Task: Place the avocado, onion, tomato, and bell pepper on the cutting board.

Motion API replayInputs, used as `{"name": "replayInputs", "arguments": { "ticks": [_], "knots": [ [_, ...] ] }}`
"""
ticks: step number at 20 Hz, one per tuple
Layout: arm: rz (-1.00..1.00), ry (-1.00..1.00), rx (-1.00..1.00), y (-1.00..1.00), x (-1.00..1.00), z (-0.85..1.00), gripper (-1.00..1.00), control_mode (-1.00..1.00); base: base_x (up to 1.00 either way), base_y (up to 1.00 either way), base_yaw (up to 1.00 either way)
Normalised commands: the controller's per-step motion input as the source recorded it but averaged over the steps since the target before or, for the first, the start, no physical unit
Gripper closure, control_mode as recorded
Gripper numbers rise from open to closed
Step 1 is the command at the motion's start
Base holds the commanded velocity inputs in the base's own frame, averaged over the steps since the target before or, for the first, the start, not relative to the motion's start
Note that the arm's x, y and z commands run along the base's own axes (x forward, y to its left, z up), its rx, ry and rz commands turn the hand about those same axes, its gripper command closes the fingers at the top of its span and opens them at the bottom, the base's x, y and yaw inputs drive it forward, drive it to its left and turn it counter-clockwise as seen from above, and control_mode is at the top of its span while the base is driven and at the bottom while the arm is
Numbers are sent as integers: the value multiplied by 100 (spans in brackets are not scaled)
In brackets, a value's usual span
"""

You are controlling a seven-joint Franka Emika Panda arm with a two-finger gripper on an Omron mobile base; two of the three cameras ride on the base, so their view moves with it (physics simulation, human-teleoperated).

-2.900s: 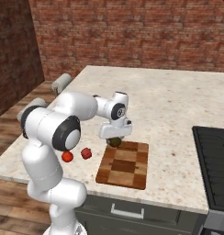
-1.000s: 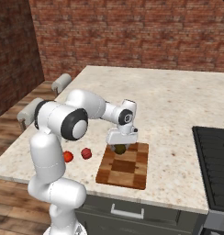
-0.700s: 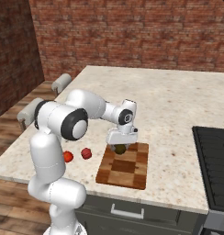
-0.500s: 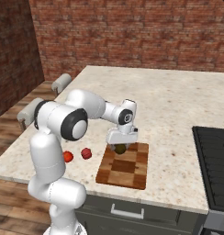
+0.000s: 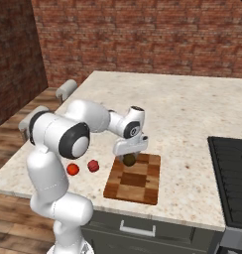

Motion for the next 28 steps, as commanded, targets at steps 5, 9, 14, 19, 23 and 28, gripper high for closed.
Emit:
{"name": "replayInputs", "arguments": {
  "ticks": [5,9,14,19,23,28],
  "knots": [
    [-8,-15,-1,0,0,5,-100,-100,0,0,0],
    [-6,-14,0,13,-8,35,-100,-100,0,0,0],
    [-6,-10,-1,16,-1,51,-100,-100,0,0,0],
    [-7,-4,-1,19,-5,48,-100,-100,0,0,0],
    [-11,0,1,38,-39,23,-100,-100,0,0,0],
    [-11,0,1,46,-41,12,-100,-100,0,0,0]
  ]
}}
